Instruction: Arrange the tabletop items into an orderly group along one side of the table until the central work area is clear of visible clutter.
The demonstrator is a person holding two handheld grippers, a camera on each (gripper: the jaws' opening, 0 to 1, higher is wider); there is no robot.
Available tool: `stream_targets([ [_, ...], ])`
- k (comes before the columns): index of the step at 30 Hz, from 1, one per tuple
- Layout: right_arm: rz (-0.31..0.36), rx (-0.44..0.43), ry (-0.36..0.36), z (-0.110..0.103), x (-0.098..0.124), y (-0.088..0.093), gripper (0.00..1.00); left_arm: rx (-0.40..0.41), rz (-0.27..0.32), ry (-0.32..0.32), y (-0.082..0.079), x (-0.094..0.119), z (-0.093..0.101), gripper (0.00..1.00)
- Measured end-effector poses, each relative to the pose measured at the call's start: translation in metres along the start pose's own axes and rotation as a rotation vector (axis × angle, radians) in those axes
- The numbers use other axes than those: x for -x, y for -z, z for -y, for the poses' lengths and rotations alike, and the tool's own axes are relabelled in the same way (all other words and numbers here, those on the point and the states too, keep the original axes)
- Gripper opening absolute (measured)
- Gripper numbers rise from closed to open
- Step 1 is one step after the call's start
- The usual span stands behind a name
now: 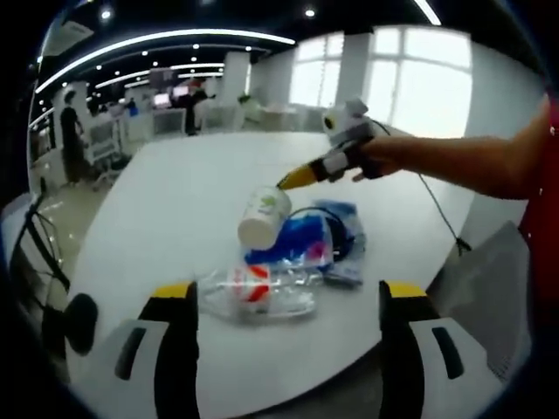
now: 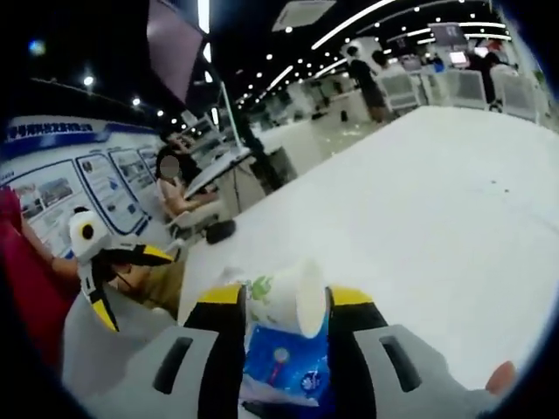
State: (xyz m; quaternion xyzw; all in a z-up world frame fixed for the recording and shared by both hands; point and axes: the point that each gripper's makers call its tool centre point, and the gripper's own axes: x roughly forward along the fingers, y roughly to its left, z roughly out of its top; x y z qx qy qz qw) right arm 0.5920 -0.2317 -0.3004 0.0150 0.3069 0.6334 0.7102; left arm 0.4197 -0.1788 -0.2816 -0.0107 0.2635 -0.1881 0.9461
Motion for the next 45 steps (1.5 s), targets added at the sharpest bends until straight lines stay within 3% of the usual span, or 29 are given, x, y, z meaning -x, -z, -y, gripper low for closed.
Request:
stream_targets([
  [19,-0.037,-0.047,-0.044,0.001,-0.004,0.013,0.14,0.006,-0.007,0.005,0.002,0.000,0.001,0.80],
  [27,-0.038,-0.052,-0.063,-0.001,-0.004,0.014,0.11,0.006,-0.013,0.007,0.003,0.000,0.000,0.80],
  [38,-0.042,-0.022,-0.083,-0.007,-0.002,0.014,0.05,0.002,-0.019,0.005,0.004,0.000,0.000,0.80],
  [45,-0.038,0.064,-0.094,-0.020,0.000,0.008,0.01,-0.004,-0.025,0.008,0.004,0.000,0.001,0.80],
])
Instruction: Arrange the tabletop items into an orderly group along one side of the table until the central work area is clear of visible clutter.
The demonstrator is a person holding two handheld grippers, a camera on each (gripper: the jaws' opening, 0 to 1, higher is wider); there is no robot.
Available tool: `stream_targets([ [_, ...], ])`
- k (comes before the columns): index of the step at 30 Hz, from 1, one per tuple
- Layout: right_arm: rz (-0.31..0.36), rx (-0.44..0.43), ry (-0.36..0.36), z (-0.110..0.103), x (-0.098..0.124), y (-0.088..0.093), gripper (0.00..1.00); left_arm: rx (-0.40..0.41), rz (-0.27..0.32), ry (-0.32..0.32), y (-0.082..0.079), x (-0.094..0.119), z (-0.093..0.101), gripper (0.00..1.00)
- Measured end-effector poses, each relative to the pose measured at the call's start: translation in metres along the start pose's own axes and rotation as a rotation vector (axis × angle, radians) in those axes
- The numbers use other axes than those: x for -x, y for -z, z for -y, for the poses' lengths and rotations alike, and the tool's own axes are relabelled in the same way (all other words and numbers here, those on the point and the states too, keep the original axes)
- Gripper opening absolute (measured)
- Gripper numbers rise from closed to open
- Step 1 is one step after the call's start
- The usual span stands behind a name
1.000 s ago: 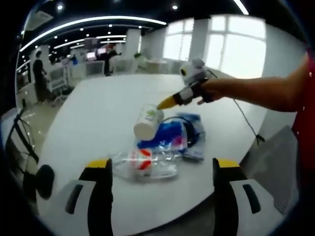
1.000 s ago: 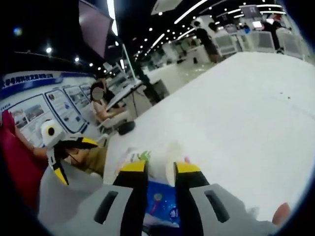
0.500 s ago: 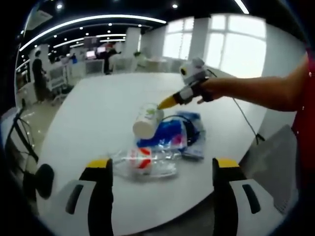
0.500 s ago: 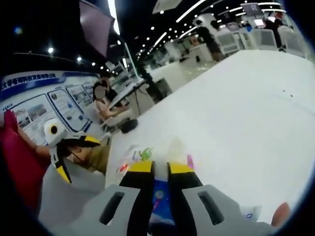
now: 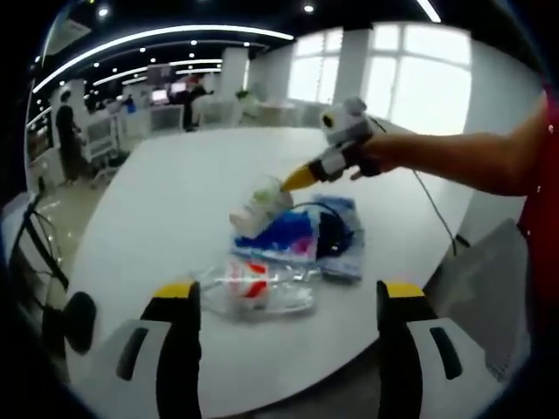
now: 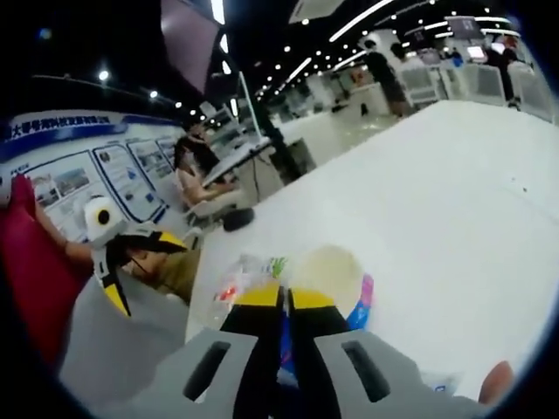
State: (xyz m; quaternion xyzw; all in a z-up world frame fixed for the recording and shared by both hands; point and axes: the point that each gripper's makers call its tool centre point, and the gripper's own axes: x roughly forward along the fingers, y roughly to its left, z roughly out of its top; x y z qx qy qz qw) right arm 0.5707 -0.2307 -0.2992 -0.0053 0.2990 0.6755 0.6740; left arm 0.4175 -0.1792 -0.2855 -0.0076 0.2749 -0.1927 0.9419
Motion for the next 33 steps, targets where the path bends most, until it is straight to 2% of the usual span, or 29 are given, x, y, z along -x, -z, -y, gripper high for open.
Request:
stream_targets([
  [10,-0.018,0.090,0.006,-0.015,0.008,-0.009,0.01,-0.015,-0.008,0.004,0.001,0.000,0.001,0.79],
  [20,-0.062,0.216,0.058,-0.026,0.026,-0.018,0.01,-0.031,-0.015,0.009,0.003,0.000,0.003,0.79],
  [26,-0.103,0.291,0.105,-0.027,0.040,-0.022,0.01,-0.036,-0.009,0.011,0.001,0.000,0.004,0.78],
  [31,-0.157,0.392,0.200,-0.018,0.055,-0.031,0.01,-0.044,-0.009,0.015,0.001,0.000,0.005,0.78],
  [33,-0.169,0.410,0.210,-0.018,0.056,-0.034,0.01,-0.046,-0.006,0.018,0.000,0.000,0.005,0.78],
])
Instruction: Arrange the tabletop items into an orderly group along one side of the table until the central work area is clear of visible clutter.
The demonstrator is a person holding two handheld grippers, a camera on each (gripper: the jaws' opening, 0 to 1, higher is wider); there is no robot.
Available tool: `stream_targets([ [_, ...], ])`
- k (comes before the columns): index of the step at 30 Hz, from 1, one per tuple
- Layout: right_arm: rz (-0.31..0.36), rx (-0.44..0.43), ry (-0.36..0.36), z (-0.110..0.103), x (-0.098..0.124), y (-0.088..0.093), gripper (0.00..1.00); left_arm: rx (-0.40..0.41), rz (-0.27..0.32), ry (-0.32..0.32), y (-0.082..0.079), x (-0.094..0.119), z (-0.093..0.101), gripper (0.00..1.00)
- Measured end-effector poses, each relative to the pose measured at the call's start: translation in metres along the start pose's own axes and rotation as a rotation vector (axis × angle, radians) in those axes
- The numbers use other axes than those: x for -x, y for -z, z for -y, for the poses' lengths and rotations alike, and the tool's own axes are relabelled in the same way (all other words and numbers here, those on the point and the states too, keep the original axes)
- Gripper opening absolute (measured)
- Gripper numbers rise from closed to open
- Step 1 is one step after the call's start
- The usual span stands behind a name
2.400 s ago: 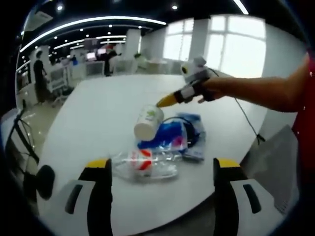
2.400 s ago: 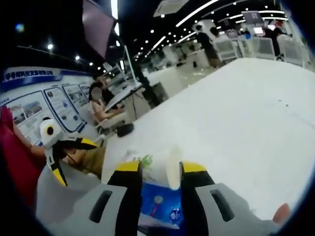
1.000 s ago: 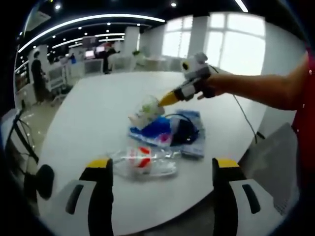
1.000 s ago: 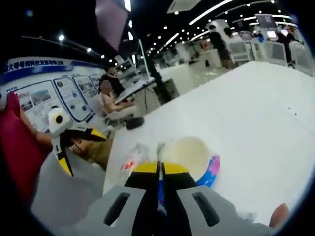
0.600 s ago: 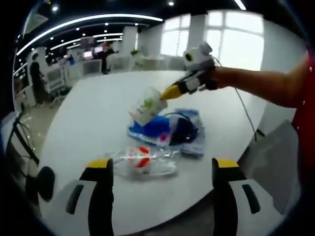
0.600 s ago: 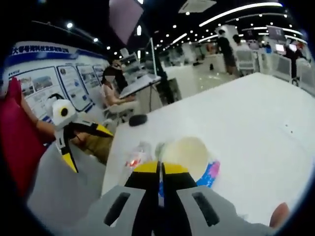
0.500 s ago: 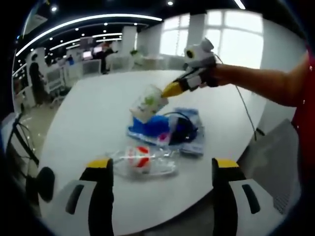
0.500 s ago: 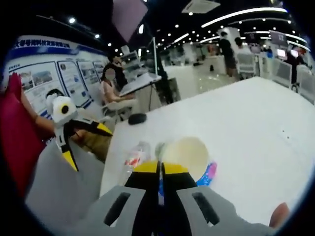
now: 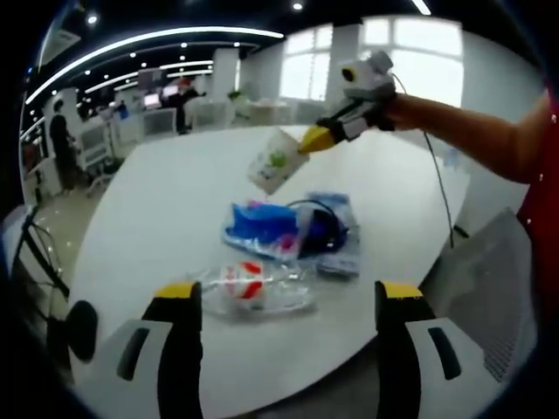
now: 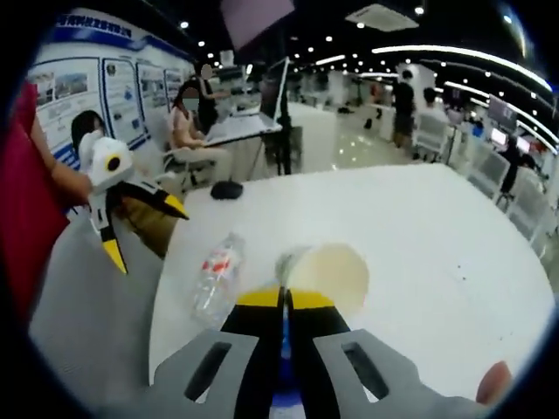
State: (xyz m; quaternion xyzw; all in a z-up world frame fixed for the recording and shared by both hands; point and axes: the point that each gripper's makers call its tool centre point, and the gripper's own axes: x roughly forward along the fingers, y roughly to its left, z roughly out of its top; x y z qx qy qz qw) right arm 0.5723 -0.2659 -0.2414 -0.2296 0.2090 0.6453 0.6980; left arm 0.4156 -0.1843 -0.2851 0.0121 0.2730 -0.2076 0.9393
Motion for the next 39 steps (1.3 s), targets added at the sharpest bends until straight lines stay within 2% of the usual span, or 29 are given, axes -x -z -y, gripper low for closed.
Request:
stream_targets([
  [9,-0.111,0.126,0.107,0.025,0.000,-0.003,0.01,-0.002,0.014,0.007,-0.003,0.001,0.001,0.77],
  [14,-0.248,0.219,0.179,0.040,-0.007,0.012,0.01,0.004,0.022,0.011,-0.004,0.001,0.002,0.77],
  [16,-0.373,0.265,0.192,0.046,-0.010,0.028,0.01,0.005,0.023,0.013,-0.004,0.001,0.002,0.77],
  [17,-0.439,0.361,0.215,0.054,-0.012,0.031,0.01,0.007,0.026,0.015,-0.004,0.002,0.002,0.77],
  [18,-0.468,0.403,0.220,0.056,-0.014,0.031,0.01,0.009,0.027,0.015,-0.004,0.002,0.002,0.77],
  [19,-0.495,0.415,0.209,0.057,-0.018,0.033,0.01,0.010,0.029,0.015,-0.004,0.002,0.001,0.76],
  [21,-0.488,0.405,0.191,0.059,-0.029,0.031,0.01,0.013,0.033,0.014,-0.005,0.003,0.001,0.76],
  [23,-0.513,0.410,0.176,0.061,-0.034,0.034,0.01,0.015,0.037,0.010,-0.006,0.003,0.000,0.76],
  [25,-0.557,0.434,0.172,0.067,-0.039,0.040,0.01,0.022,0.042,0.007,-0.006,0.003,-0.001,0.76],
  [30,-0.613,0.428,0.114,0.070,-0.052,0.055,0.01,0.027,0.042,0.005,-0.006,0.004,-0.001,0.76],
  [39,-0.658,0.449,0.044,0.068,-0.065,0.068,0.01,0.026,0.031,0.001,-0.005,0.003,-0.001,0.75],
])
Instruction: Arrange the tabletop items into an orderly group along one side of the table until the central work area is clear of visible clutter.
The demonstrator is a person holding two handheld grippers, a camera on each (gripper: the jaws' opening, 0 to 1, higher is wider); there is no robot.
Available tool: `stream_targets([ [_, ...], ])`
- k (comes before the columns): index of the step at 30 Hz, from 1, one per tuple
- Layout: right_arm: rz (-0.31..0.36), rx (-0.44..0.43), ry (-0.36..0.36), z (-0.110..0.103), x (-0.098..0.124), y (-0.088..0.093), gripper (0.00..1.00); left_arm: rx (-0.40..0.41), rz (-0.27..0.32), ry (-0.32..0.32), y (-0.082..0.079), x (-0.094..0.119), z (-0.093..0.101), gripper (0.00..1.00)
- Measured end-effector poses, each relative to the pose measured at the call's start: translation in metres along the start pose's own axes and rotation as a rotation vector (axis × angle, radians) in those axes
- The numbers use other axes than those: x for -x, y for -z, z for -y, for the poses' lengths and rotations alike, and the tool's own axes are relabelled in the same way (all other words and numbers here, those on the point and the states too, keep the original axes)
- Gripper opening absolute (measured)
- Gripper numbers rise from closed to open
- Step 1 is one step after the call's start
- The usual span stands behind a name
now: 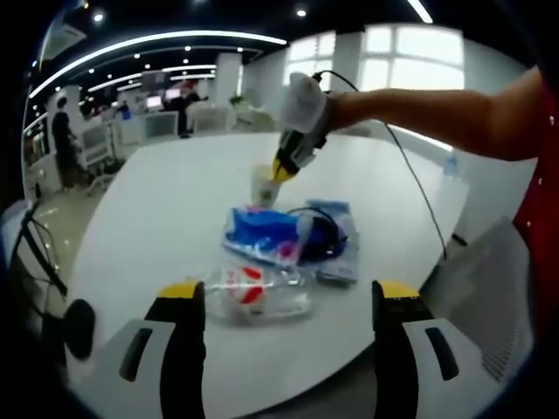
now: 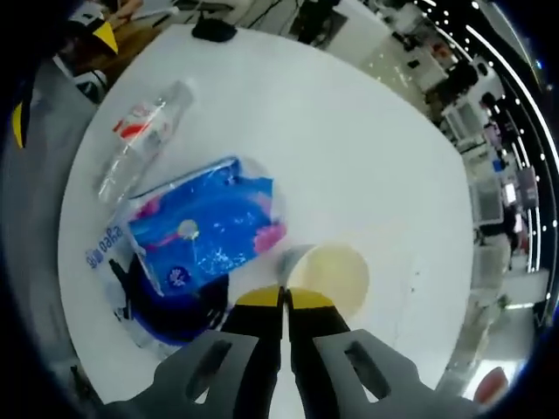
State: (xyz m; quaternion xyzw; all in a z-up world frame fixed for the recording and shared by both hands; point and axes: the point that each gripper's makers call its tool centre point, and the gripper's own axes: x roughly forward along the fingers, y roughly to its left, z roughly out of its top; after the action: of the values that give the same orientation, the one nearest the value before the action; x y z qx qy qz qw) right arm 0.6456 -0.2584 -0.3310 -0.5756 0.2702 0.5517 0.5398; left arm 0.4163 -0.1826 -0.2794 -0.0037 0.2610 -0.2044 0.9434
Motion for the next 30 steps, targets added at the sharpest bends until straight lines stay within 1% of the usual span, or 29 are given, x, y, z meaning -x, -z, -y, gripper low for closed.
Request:
stream_targets([
  [4,0.024,0.008,-0.026,-0.005,-0.001,-0.007,0.01,0.002,-0.003,-0.005,0.000,0.000,-0.001,0.75],
  [7,0.056,0.001,-0.076,-0.015,0.002,-0.014,0.01,0.001,-0.007,-0.006,0.001,0.000,-0.001,0.75],
  [8,0.064,0.011,-0.086,-0.018,0.003,-0.016,0.01,0.000,-0.009,-0.006,0.001,0.000,-0.001,0.74],
  [14,0.091,0.016,-0.156,-0.036,0.008,-0.023,0.01,-0.004,-0.015,-0.007,0.003,-0.001,-0.001,0.74],
  [17,0.082,0.031,-0.146,-0.035,0.007,-0.023,0.01,-0.007,-0.017,-0.007,0.003,-0.001,-0.001,0.74],
  [20,0.052,0.049,-0.129,-0.031,0.004,-0.018,0.01,-0.006,-0.017,-0.006,0.003,-0.001,-0.001,0.74],
  [30,0.058,0.051,-0.131,-0.028,0.003,-0.020,0.02,-0.004,-0.013,-0.004,0.003,-0.001,-0.001,0.74],
])
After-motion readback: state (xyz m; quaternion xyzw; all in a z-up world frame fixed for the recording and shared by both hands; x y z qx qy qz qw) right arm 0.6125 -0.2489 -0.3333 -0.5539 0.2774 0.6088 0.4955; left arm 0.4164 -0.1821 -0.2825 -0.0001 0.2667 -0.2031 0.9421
